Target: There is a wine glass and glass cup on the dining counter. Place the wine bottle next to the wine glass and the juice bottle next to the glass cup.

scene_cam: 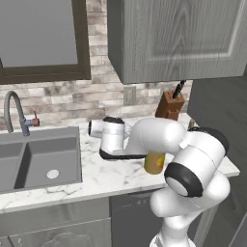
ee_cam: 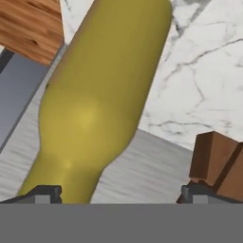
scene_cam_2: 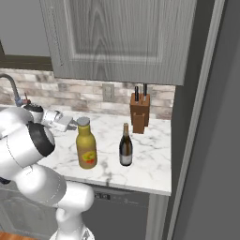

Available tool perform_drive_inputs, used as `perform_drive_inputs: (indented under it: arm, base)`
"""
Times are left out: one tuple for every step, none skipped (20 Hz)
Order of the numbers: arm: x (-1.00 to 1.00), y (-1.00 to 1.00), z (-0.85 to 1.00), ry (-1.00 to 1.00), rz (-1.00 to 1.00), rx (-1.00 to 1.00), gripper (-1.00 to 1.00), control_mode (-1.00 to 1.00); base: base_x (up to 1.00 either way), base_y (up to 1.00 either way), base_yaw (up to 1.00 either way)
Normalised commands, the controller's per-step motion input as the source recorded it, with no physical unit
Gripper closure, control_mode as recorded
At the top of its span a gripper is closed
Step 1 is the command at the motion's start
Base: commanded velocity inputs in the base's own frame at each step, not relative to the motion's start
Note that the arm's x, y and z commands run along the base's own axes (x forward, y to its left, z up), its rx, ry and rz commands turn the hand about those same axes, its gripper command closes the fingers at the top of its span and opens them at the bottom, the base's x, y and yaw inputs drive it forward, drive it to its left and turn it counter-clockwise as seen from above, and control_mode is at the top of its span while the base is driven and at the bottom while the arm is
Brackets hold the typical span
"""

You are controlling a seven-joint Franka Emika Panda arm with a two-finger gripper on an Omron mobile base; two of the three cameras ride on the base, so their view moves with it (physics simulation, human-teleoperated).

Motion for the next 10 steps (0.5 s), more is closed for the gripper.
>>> perform_drive_inputs:
  arm:
    - [0.0,-0.09,0.0,0.05,0.0,-0.04,-1.0,-1.0]
    - [0.0,-0.06,0.0,0.04,0.0,-0.05,-1.0,-1.0]
    - [0.0,-0.07,0.0,0.04,0.0,-0.03,-1.0,-1.0]
    - [0.0,-0.09,0.0,0.0,0.0,-0.03,-1.0,-1.0]
    - [-0.16,-0.01,0.0,0.0,0.0,-0.02,-1.0,-1.0]
    - [-0.26,0.0,0.0,0.0,0.0,-0.01,-1.0,-1.0]
    - [-0.29,0.0,0.0,0.0,0.0,-0.01,-1.0,-1.0]
    - [-0.29,0.0,0.0,0.0,0.0,-0.01,-1.0,-1.0]
    - [-0.36,0.0,-0.02,0.0,0.0,-0.01,-1.0,-1.0]
    - [-0.32,0.0,0.0,0.0,0.0,-0.01,-1.0,-1.0]
  base:
    - [0.0,0.0,0.0]
    - [0.0,0.0,0.0]
    - [0.0,0.0,0.0]
    - [0.0,0.0,0.0]
    - [0.0,0.0,0.0]
    - [0.0,0.0,0.0]
    - [0.0,0.0,0.0]
    - [0.0,0.0,0.0]
    - [0.0,0.0,0.0]
    - [0.0,0.0,0.0]
